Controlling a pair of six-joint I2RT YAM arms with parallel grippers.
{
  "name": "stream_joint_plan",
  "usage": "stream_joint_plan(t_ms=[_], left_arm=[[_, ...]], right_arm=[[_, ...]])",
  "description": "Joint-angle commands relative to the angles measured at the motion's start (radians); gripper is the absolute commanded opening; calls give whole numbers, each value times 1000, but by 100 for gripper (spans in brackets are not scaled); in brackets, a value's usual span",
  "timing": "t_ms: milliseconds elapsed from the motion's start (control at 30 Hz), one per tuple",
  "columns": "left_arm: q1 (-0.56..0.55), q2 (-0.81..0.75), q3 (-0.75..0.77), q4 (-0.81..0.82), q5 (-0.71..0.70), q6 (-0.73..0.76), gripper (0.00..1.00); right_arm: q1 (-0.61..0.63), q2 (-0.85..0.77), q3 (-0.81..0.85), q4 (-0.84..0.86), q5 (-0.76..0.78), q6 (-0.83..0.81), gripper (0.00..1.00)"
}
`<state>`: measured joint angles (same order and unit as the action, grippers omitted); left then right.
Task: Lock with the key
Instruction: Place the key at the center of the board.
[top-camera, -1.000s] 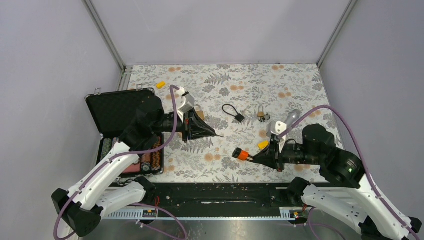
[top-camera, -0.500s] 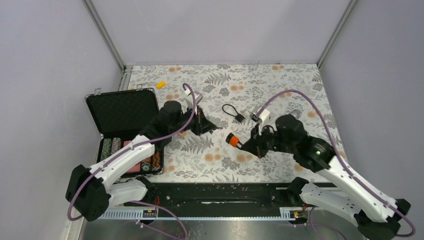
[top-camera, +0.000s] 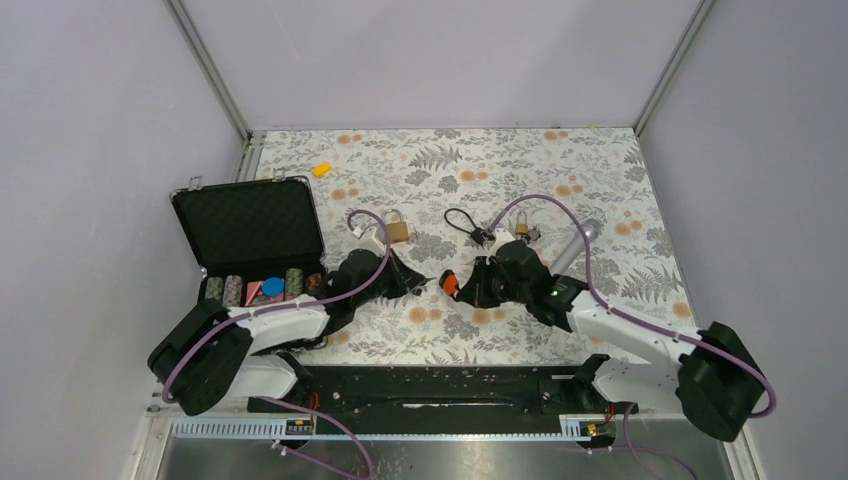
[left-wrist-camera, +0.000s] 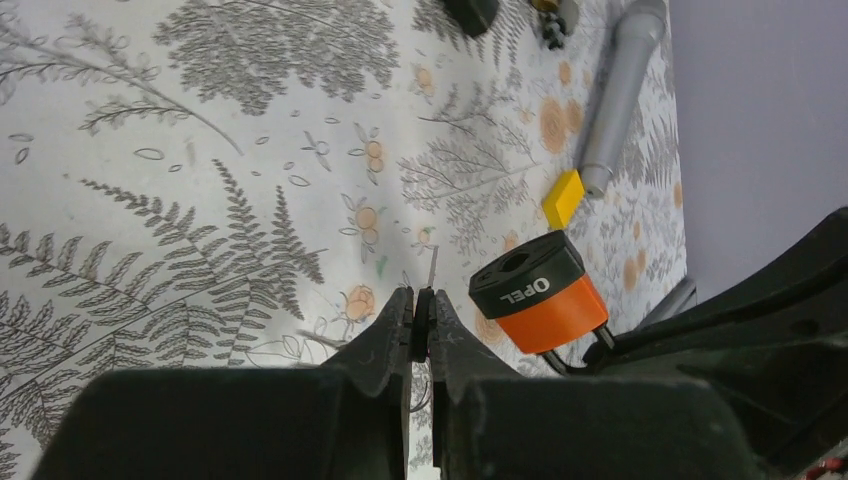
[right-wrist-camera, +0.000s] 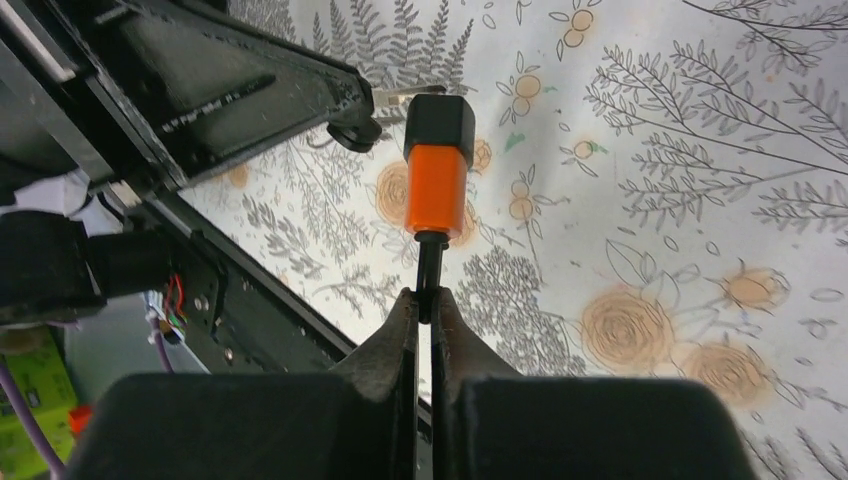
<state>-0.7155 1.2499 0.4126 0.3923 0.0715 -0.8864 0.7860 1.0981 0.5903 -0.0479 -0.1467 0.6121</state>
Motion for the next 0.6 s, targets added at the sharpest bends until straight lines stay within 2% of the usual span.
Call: stream_joint_plan(t_ms=[0,133,333,400,467,567], left_arm=[[-4,58,-28,203,-100,-107,0],[-6,102,-52,229,-139,-153,2],[-6,175,-90,283,-159,-256,18],[-7,194,-94,295,-156,-264,25],[-7,196,-100,298,-164,-271,37],[-7,163,-98,249,-190,-259,48]], right_arm=[[-6,90,-3,275,18,147,0],[-5,205,-29,380,39,225,0],[-5,358,-44,489,58,290,0],[-4,395,-42,514,50,302,0],[-4,427,-41,538,29,316,0],[-4,446,-45,536,22,344,9]])
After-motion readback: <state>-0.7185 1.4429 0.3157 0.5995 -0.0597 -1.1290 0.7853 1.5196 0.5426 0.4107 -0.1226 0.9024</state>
